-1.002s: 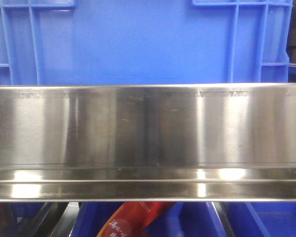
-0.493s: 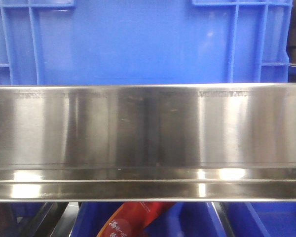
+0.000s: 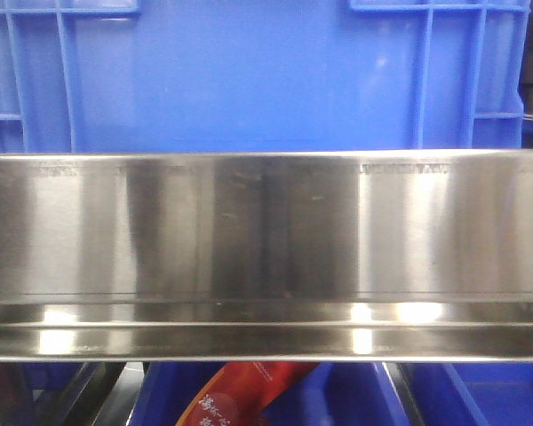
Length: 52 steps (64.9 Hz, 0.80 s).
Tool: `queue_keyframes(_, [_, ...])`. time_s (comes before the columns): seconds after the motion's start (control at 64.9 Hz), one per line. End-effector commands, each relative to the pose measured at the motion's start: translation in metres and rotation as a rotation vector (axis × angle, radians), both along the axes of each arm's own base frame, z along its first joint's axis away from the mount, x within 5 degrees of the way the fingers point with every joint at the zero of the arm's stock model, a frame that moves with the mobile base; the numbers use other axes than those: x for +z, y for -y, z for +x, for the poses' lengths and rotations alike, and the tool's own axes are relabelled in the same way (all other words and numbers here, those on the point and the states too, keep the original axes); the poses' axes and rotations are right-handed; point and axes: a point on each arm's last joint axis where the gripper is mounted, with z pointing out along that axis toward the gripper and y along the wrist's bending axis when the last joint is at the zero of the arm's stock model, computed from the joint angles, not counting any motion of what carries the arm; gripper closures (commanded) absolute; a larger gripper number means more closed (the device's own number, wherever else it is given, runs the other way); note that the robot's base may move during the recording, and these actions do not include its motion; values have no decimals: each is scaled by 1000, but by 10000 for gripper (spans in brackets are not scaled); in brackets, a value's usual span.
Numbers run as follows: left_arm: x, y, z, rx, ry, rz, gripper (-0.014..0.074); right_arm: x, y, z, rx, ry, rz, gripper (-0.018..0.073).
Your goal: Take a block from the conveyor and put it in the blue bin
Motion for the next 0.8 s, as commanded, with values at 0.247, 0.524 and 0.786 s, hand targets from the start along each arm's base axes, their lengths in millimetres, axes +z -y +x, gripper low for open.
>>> queue_keyframes(0.247, [-53, -22, -20, 279, 47, -12, 707, 3, 1, -1, 0, 38, 5, 721])
queue_keyframes(0.524, [-85, -27, -18, 369, 150, -26, 707, 3, 1, -1, 0, 38, 5, 721])
queue_keyframes(0.786, [-89, -27, -17, 364, 107, -20, 707, 3, 1, -1, 0, 42, 7, 721])
